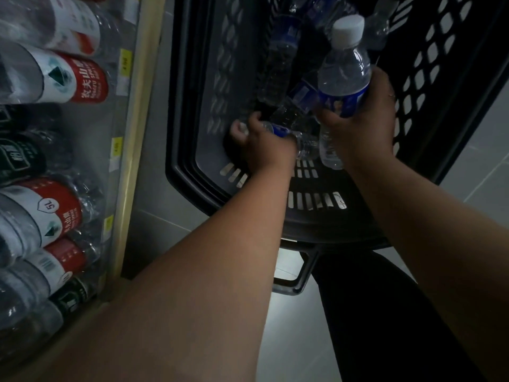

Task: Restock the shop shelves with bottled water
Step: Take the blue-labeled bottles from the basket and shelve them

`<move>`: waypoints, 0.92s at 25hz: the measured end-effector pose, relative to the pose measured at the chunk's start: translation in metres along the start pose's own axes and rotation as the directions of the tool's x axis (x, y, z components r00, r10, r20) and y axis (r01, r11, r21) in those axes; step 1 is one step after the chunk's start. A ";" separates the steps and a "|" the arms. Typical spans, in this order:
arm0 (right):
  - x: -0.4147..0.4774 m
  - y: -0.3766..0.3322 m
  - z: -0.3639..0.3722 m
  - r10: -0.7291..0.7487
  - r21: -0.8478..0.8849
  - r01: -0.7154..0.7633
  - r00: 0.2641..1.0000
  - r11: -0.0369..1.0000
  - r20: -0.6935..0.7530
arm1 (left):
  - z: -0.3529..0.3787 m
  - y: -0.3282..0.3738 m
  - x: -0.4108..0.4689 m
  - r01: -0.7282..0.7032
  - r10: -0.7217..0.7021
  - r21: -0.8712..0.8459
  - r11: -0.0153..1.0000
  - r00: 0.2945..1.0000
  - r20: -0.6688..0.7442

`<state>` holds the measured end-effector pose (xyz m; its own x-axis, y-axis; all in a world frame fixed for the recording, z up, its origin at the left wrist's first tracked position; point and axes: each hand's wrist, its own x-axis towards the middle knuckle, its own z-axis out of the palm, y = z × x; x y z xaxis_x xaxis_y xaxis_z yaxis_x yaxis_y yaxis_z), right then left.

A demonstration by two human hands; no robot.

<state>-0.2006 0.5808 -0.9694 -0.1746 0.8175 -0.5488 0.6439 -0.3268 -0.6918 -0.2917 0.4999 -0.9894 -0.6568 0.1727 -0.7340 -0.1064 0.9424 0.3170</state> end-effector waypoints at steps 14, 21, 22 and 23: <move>0.013 0.006 0.003 0.164 0.214 -0.131 0.976 0.968 -0.144 | 0.098 -0.029 0.101 -0.012 0.017 -0.021 1.000 0.958 0.286; 0.012 0.007 0.003 0.124 0.249 -0.076 0.975 0.966 -0.184 | 0.071 0.002 0.071 -0.236 0.195 0.106 0.966 0.933 0.304; 0.012 0.007 0.003 0.118 0.250 -0.071 0.976 0.966 -0.182 | 0.071 -0.001 0.074 -0.225 0.196 0.062 0.972 0.933 0.302; 0.011 0.006 0.003 0.115 0.249 -0.067 0.976 0.966 -0.183 | 0.073 -0.003 0.077 -0.208 0.190 0.029 0.978 0.936 0.296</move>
<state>-0.2012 0.5867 -0.9814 0.0398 0.8473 -0.5296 0.4484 -0.4888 -0.7484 -0.2876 0.5309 -1.0903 -0.4137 0.4256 -0.8048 0.0538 0.8939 0.4450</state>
